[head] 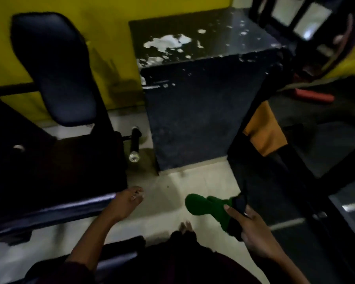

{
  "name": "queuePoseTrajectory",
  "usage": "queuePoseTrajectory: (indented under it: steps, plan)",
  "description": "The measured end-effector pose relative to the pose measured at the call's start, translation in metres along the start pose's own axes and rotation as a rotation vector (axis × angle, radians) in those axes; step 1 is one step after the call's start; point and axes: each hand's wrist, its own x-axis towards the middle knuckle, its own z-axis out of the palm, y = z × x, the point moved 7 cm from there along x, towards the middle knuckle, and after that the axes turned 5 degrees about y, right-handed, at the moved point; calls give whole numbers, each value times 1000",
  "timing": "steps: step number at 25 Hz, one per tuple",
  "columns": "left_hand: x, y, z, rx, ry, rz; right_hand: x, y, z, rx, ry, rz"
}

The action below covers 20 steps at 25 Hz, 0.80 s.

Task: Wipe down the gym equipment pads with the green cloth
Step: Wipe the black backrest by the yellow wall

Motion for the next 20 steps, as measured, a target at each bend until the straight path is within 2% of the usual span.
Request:
queuePoseTrajectory:
  steps: [2,5,8,10,13,17,20]
  plan:
    - [23,5,-35,-93,118,-44,36,-54,46,28,-185,-55]
    - [26,14,-83,-354,341,-122,70,-125,117,-66,-418,-125]
    - [11,5,-110,-558,538,-303,82,-169,190,-150,-628,-71]
    - [5,0,-118,-682,602,-432,85,-188,235,-167,-756,-27]
    - [-11,13,-126,-928,707,-528,75,-203,298,-300,-993,3]
    - [-40,21,-130,-1261,1029,-533,56,-200,367,-498,-1276,50]
    - [-76,20,-124,-1364,1297,-524,45,-183,408,-602,-1437,126]
